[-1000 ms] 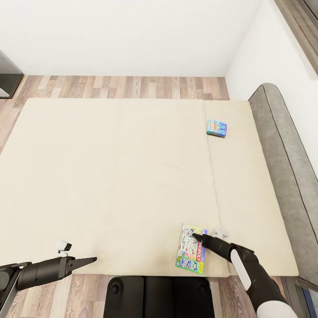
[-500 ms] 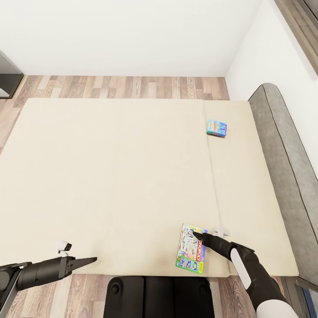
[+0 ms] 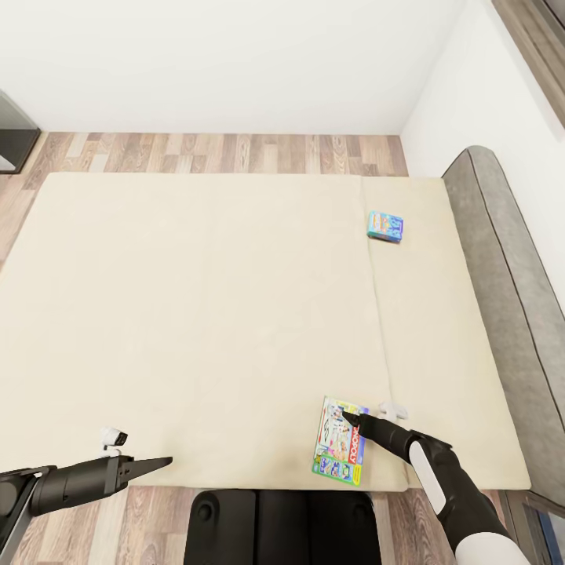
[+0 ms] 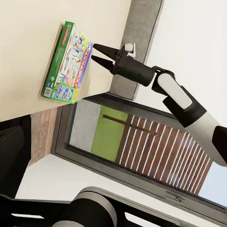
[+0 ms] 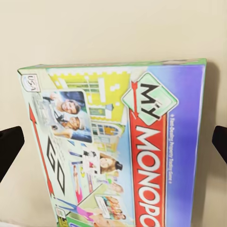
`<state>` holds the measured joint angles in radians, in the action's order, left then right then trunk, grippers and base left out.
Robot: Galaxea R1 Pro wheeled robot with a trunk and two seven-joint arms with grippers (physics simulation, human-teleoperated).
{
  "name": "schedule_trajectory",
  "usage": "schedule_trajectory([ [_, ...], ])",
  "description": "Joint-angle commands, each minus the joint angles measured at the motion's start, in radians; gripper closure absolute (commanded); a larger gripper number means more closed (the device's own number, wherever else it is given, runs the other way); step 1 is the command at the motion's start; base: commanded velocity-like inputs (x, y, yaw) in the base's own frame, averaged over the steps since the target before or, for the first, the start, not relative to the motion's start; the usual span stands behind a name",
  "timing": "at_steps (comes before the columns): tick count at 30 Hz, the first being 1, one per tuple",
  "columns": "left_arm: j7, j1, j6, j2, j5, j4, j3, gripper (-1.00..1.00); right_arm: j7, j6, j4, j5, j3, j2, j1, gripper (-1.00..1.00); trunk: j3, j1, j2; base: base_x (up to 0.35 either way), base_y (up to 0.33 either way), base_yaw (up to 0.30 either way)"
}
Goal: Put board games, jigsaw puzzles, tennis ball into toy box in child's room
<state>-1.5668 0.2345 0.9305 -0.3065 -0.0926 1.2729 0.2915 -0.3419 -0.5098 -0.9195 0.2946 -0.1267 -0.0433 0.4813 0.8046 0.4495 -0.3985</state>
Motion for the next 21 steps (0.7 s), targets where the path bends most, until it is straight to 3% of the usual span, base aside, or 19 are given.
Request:
schedule_trajectory([
  [1,-0.004,0.000,0.011,0.000,0.001,0.000,0.000,-1.00,-0.003,-0.007,-0.001,0.005,-0.002,0.000,0.000,-1.00,0.002,0.001,-0.002,0.000,0.000,0.000],
  [21,-0.004,0.006,0.023,-0.009,-0.006,-0.008,0.010,-1.00,-0.005,-0.010,-0.007,0.005,-0.001,-0.001,0.000,-1.00,0.014,0.001,-0.002,0.000,0.000,0.000],
])
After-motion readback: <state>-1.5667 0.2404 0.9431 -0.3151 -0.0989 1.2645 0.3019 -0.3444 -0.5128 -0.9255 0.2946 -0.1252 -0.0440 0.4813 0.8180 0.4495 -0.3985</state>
